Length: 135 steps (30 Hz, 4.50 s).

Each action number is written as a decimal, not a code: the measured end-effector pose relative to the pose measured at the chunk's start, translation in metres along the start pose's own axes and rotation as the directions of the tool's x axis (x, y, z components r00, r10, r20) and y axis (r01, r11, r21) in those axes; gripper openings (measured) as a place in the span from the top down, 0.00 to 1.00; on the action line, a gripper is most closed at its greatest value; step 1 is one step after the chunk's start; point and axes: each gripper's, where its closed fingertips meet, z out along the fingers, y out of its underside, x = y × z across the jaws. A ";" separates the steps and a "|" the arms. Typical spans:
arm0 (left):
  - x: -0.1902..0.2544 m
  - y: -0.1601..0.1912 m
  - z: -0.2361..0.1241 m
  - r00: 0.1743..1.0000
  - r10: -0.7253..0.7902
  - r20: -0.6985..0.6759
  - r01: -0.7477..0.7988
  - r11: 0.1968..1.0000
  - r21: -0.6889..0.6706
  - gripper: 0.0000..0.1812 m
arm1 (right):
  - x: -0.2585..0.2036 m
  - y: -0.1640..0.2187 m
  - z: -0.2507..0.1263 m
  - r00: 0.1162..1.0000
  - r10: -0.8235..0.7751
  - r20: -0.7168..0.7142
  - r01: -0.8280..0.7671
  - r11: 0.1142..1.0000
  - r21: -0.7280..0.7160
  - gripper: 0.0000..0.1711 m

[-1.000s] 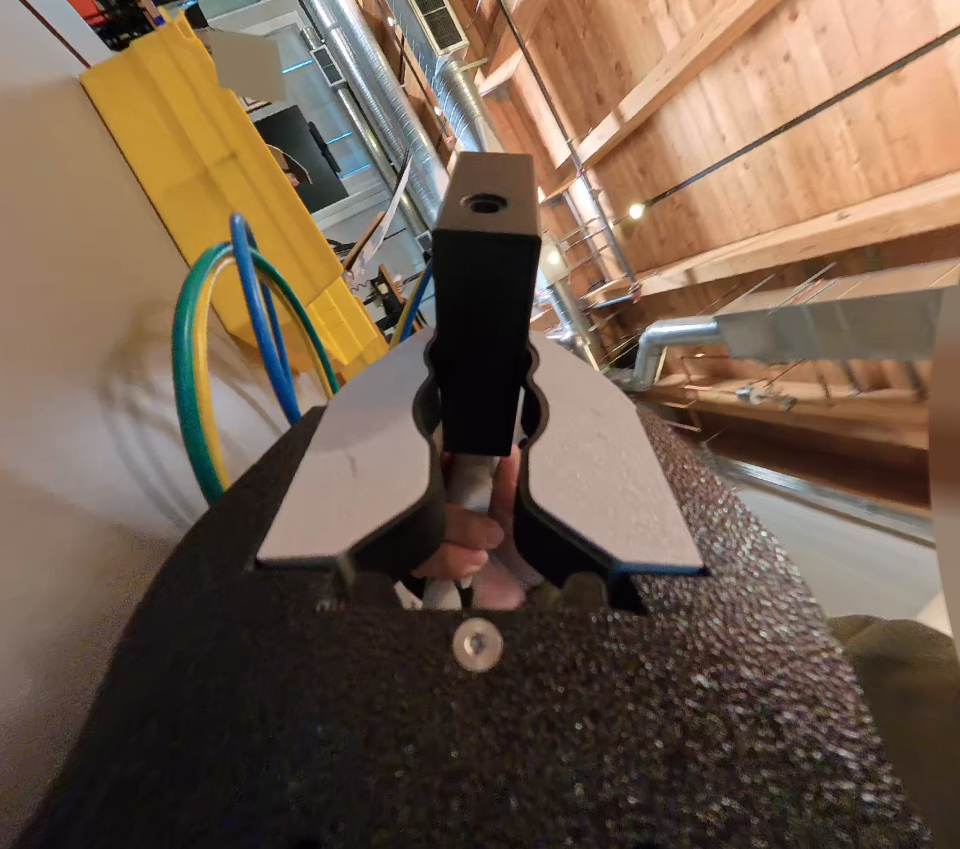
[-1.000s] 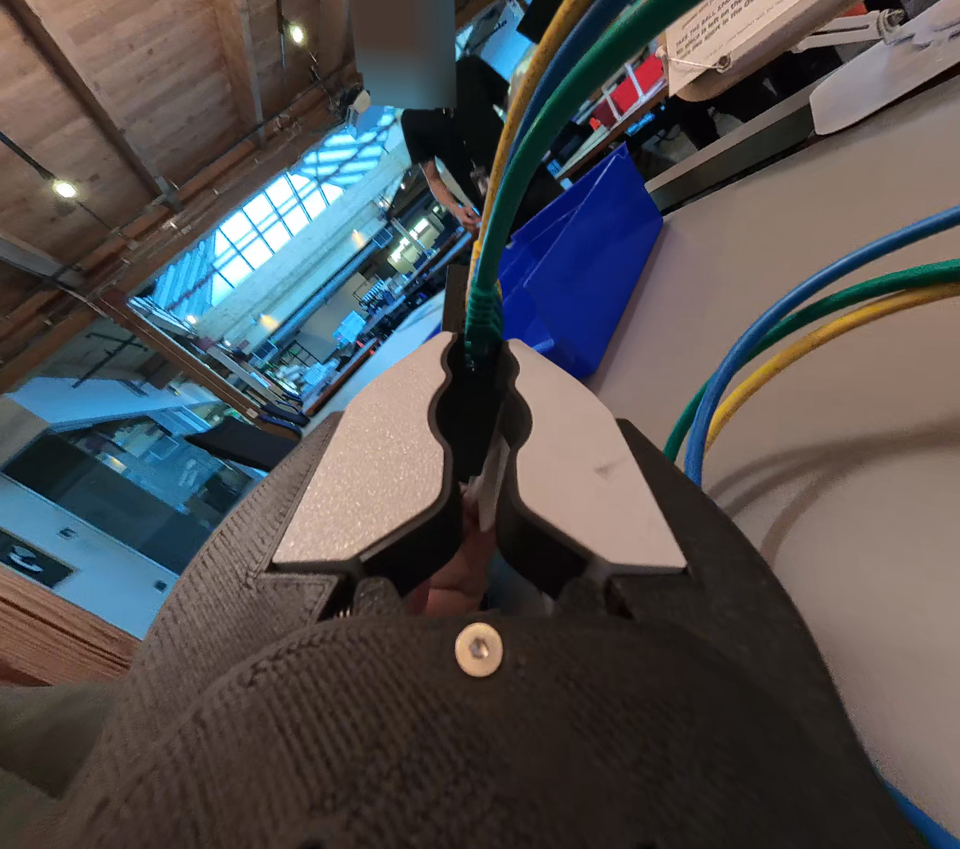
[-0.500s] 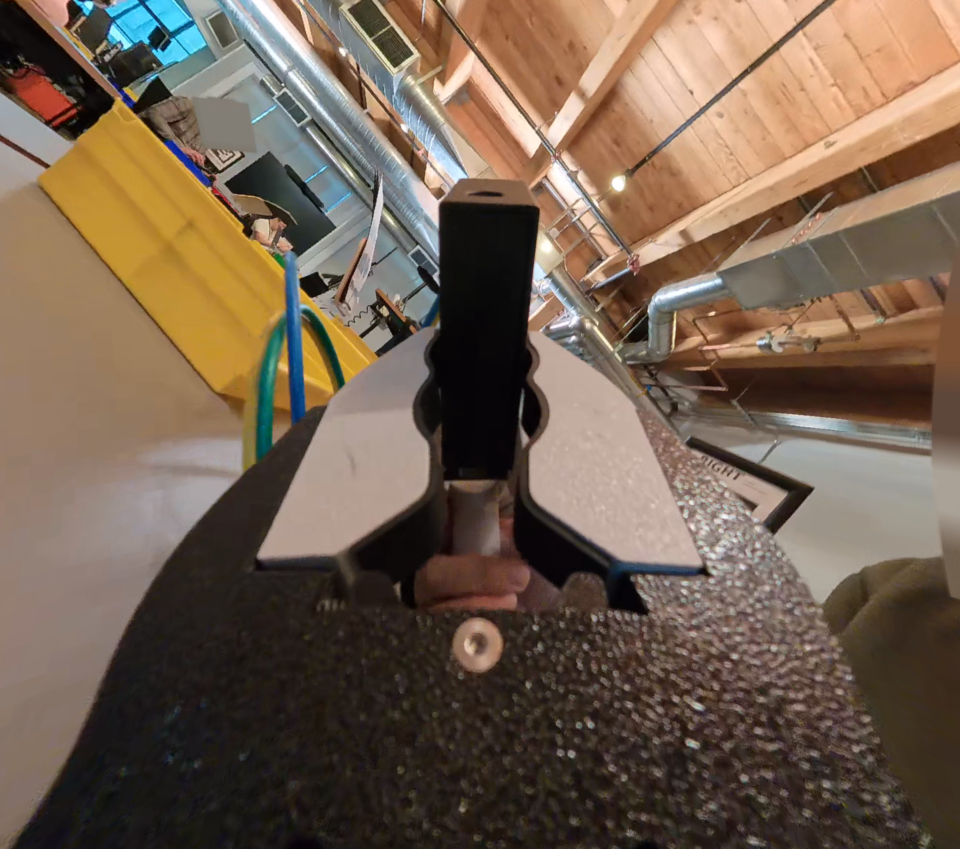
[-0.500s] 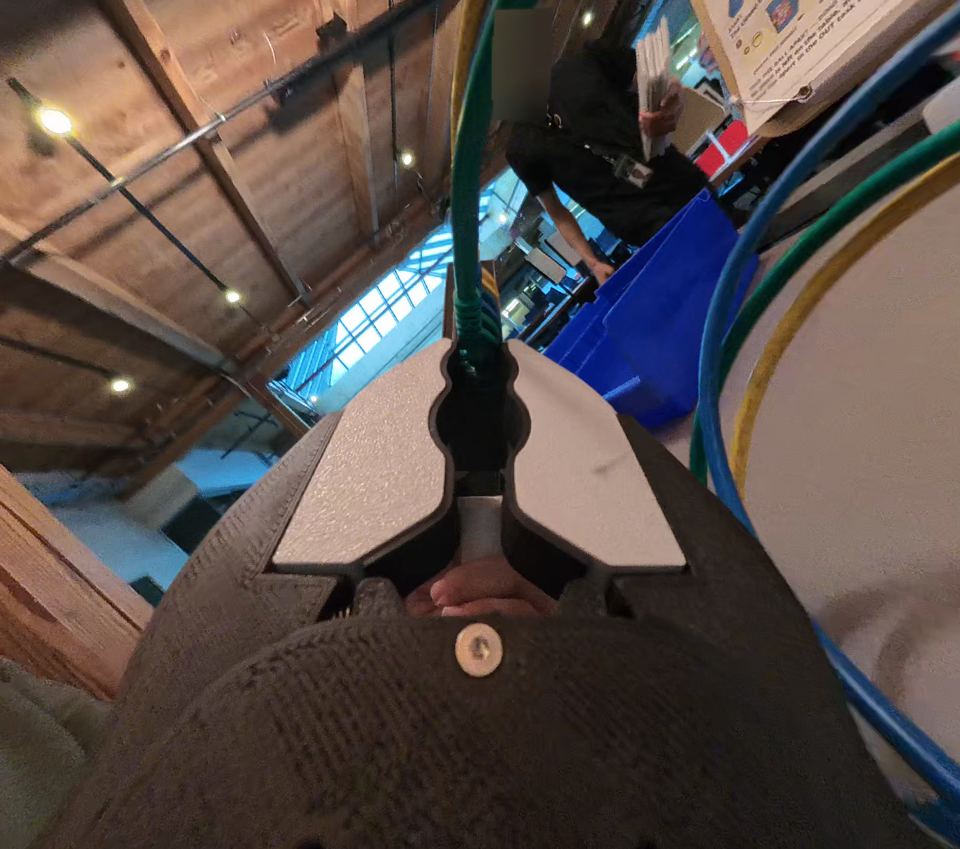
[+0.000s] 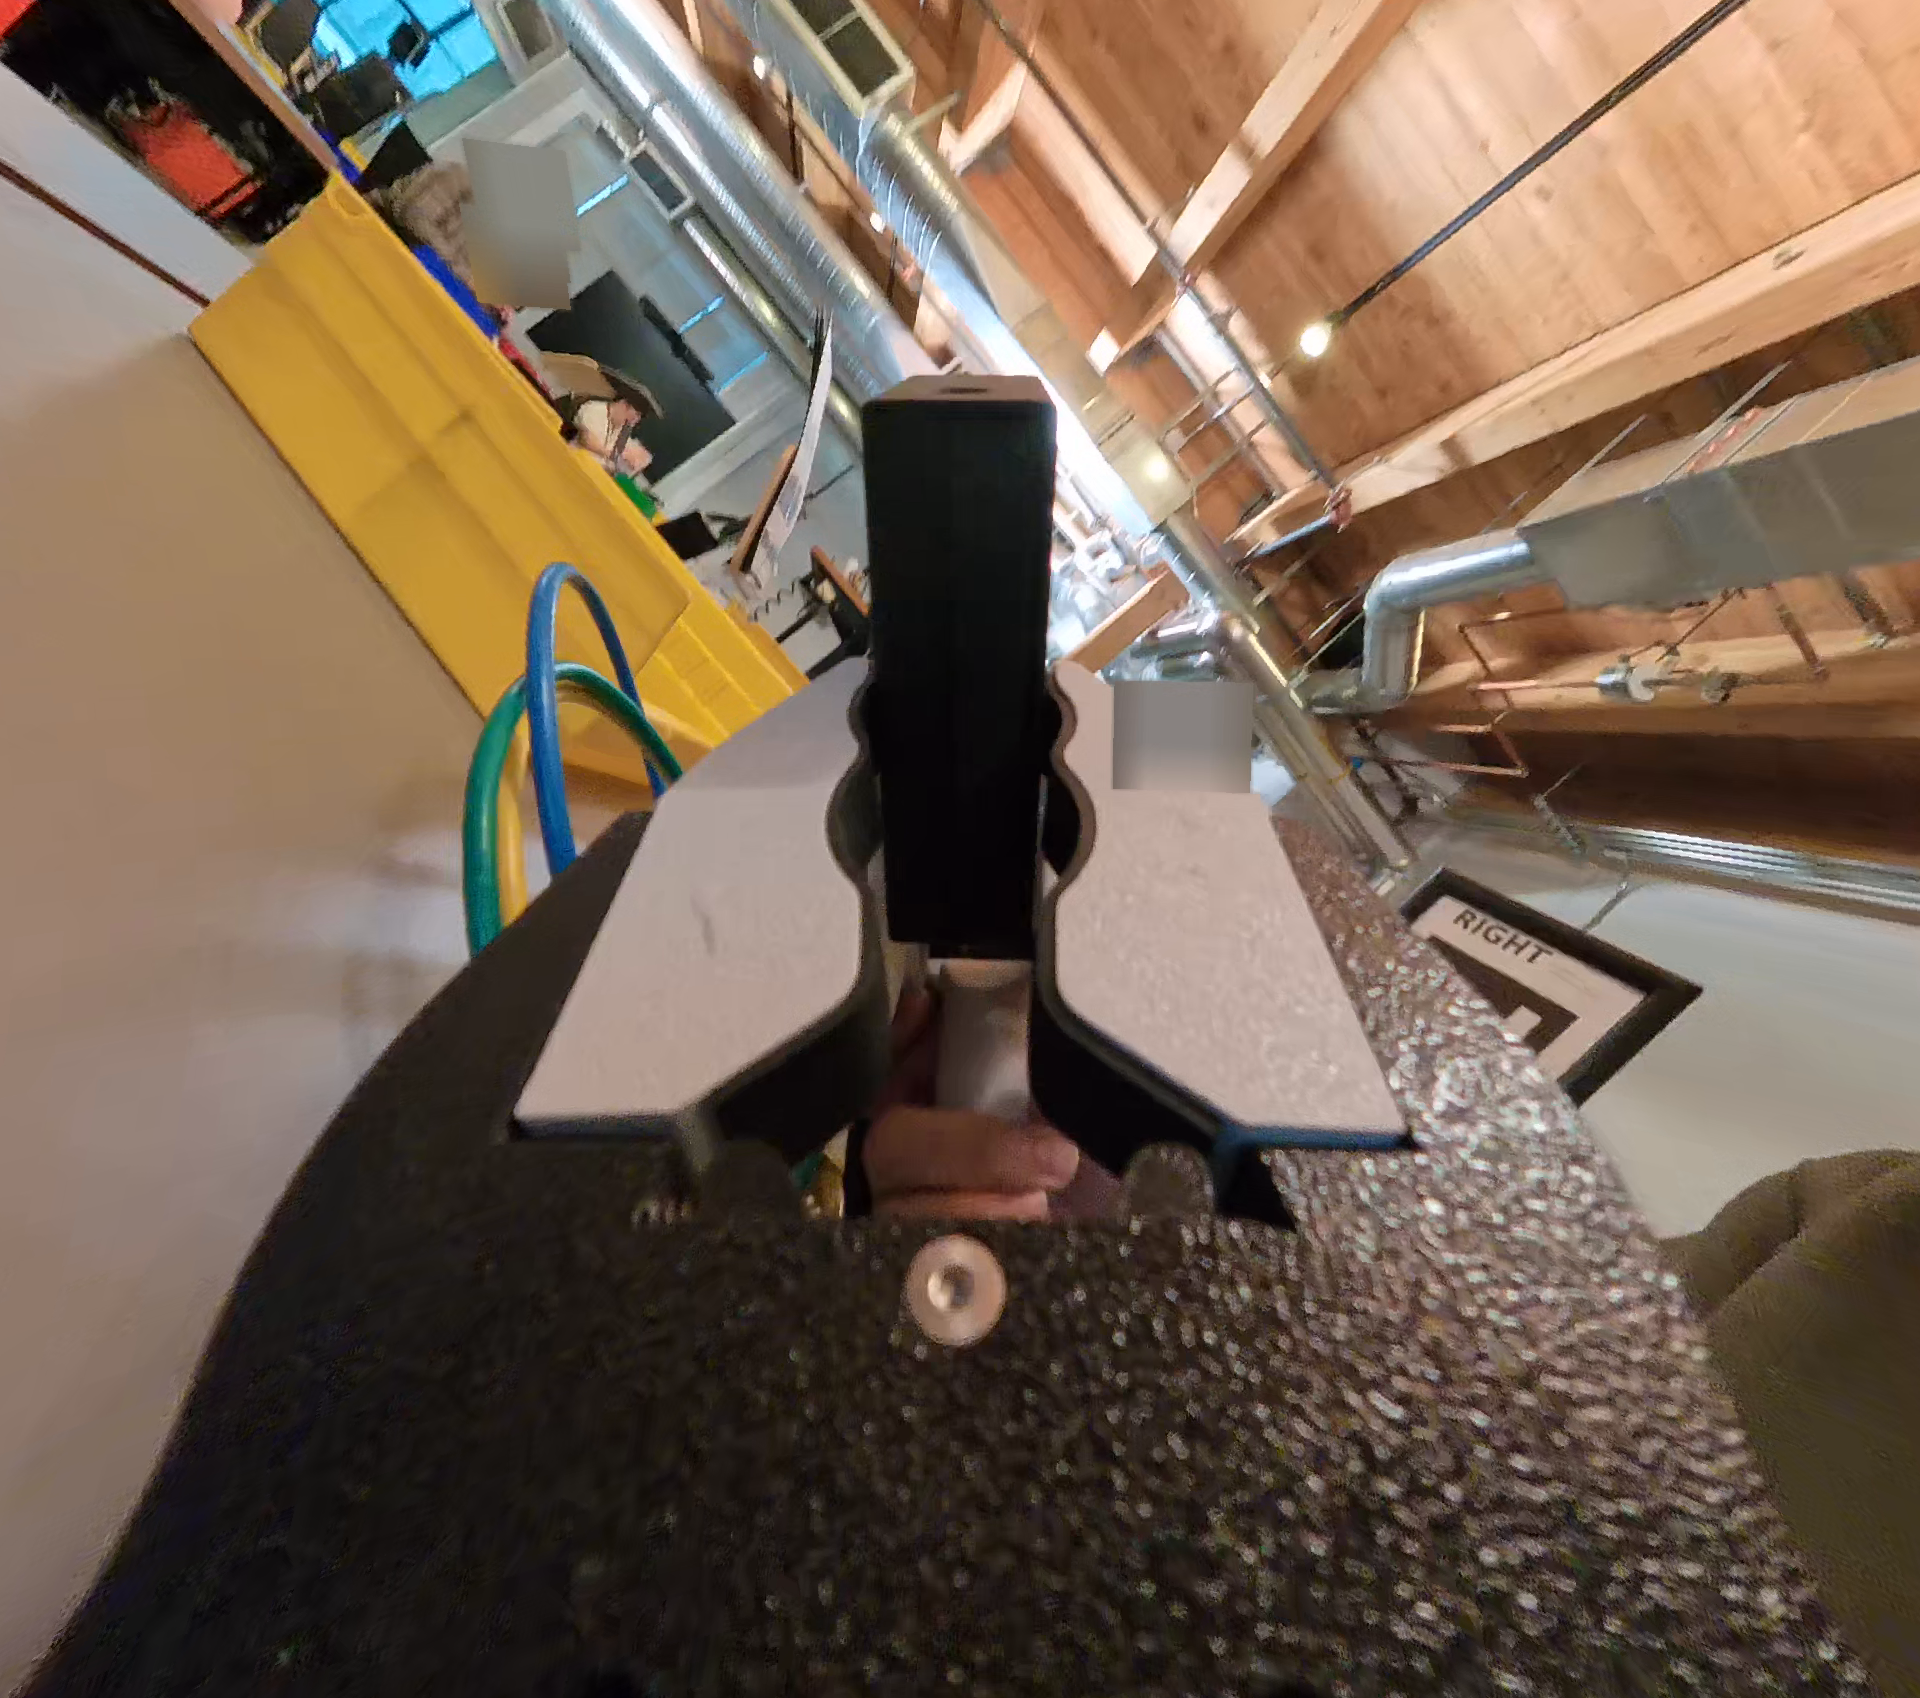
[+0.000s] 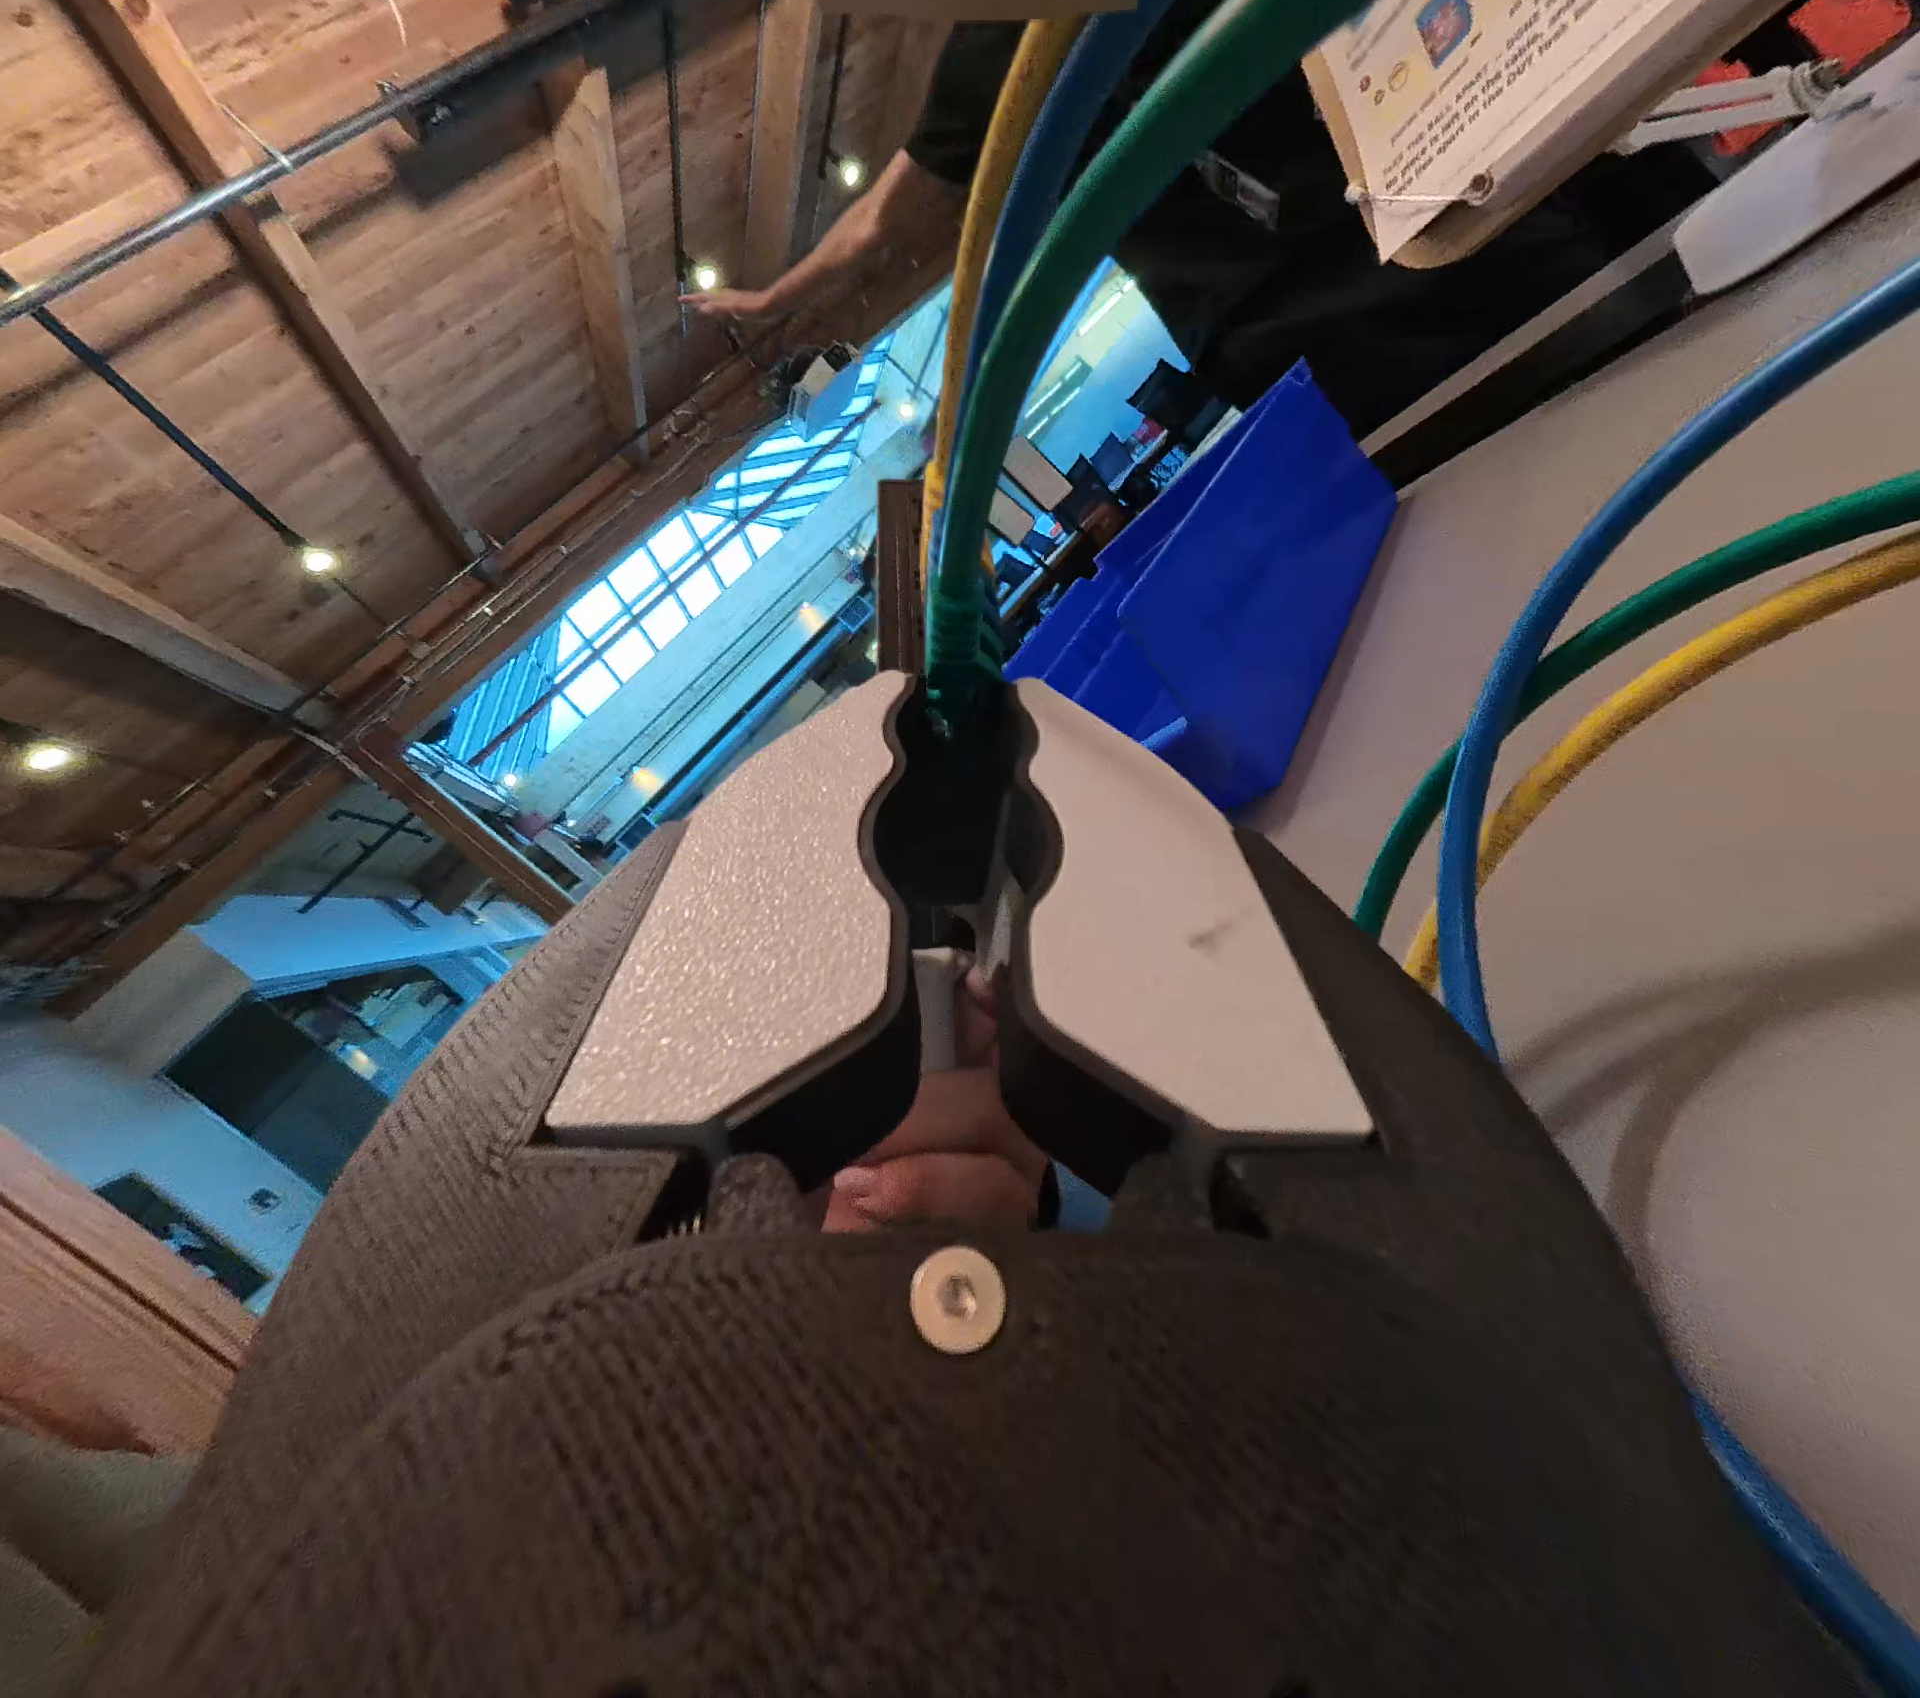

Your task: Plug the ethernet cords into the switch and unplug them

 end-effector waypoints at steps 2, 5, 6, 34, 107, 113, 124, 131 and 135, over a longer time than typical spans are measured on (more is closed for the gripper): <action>0.001 0.001 0.000 1.000 0.001 0.001 -0.001 0.999 -0.036 0.85 | -0.001 0.000 0.000 0.999 0.042 0.013 -0.042 0.999 -0.018 0.92; 0.003 0.003 0.001 0.999 0.037 -0.002 -0.037 0.995 -0.089 0.85 | -0.002 -0.001 0.001 0.999 0.048 0.017 -0.047 0.998 -0.030 0.92; 0.003 0.005 0.000 0.998 0.065 0.007 -0.064 0.992 -0.113 0.84 | -0.001 -0.001 0.002 0.998 0.066 0.016 -0.066 0.997 -0.038 0.92; -0.019 0.030 0.000 0.989 -0.066 0.132 0.094 0.971 -0.219 0.85 | 0.017 0.003 0.003 0.985 0.140 -0.102 -0.138 0.990 0.030 0.84; -0.024 0.025 0.000 0.980 -0.168 0.108 0.182 0.975 -0.132 0.85 | 0.030 0.000 0.003 0.964 0.259 -0.067 -0.250 0.961 0.114 0.92; -0.024 0.030 0.001 0.982 -0.157 0.109 0.173 0.973 -0.155 0.85 | 0.033 0.006 0.006 0.963 0.253 -0.096 -0.244 0.965 0.092 0.87; -0.026 0.030 0.002 0.979 -0.152 0.133 0.170 0.976 -0.134 0.85 | 0.032 0.005 0.004 0.959 0.265 -0.100 -0.251 0.958 0.136 0.92; -0.025 0.028 0.002 0.980 -0.153 0.125 0.169 0.977 -0.130 0.85 | 0.031 0.004 0.006 0.960 0.267 -0.078 -0.255 0.957 0.141 0.92; -0.027 0.028 0.001 0.979 -0.152 0.134 0.169 0.977 -0.127 0.85 | 0.033 0.005 0.007 0.961 0.267 -0.073 -0.256 0.958 0.129 0.92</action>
